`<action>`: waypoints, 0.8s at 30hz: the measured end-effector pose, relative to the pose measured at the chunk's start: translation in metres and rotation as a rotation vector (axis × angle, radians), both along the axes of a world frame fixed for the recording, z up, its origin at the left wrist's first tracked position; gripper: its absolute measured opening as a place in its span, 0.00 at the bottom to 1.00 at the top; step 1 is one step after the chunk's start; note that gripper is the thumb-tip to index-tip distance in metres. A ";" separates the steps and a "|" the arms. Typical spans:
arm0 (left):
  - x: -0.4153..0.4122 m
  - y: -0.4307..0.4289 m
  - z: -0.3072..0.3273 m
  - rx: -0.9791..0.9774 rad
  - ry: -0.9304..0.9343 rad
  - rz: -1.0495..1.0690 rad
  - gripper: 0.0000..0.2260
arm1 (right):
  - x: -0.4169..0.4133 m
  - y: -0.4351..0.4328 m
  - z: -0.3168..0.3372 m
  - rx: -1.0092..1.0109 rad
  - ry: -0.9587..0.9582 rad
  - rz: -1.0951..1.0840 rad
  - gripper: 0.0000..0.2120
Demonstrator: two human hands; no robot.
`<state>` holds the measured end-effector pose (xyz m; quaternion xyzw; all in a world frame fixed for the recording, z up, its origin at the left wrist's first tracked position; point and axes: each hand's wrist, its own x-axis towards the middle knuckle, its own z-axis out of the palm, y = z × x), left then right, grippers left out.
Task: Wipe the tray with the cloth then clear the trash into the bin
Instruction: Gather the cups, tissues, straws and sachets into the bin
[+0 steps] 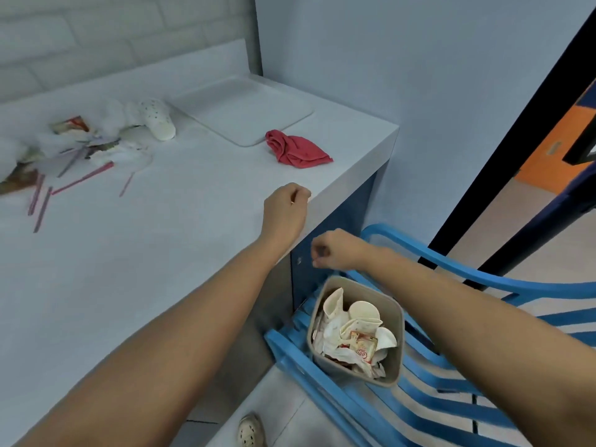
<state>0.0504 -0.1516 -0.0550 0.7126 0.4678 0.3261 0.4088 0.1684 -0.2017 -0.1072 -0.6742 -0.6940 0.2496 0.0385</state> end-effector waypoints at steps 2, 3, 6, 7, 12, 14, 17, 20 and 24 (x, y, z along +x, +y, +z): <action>-0.015 0.014 0.009 0.032 -0.030 0.056 0.11 | -0.009 0.021 0.027 0.065 -0.001 0.010 0.09; -0.023 0.022 0.013 0.052 -0.028 0.085 0.11 | -0.015 0.032 0.040 0.097 0.000 0.008 0.11; -0.050 0.047 0.020 0.104 -0.013 0.149 0.10 | -0.035 0.061 0.069 0.169 0.017 0.004 0.14; -0.061 0.057 0.022 0.115 -0.003 0.171 0.10 | -0.043 0.071 0.076 0.187 0.019 0.006 0.14; -0.114 0.103 0.026 0.148 0.080 0.267 0.09 | -0.084 0.118 0.091 0.248 0.010 0.040 0.12; -0.133 0.120 0.025 0.145 0.123 0.307 0.09 | -0.099 0.135 0.093 0.251 0.013 0.048 0.11; -0.164 0.147 0.023 0.122 0.227 0.340 0.09 | -0.121 0.160 0.093 0.247 0.020 0.066 0.11; -0.205 0.174 0.017 0.099 0.333 0.367 0.08 | -0.149 0.185 0.090 0.229 0.024 0.088 0.11; -0.253 0.210 0.006 0.084 0.449 0.423 0.10 | -0.177 0.213 0.083 0.208 0.020 0.089 0.10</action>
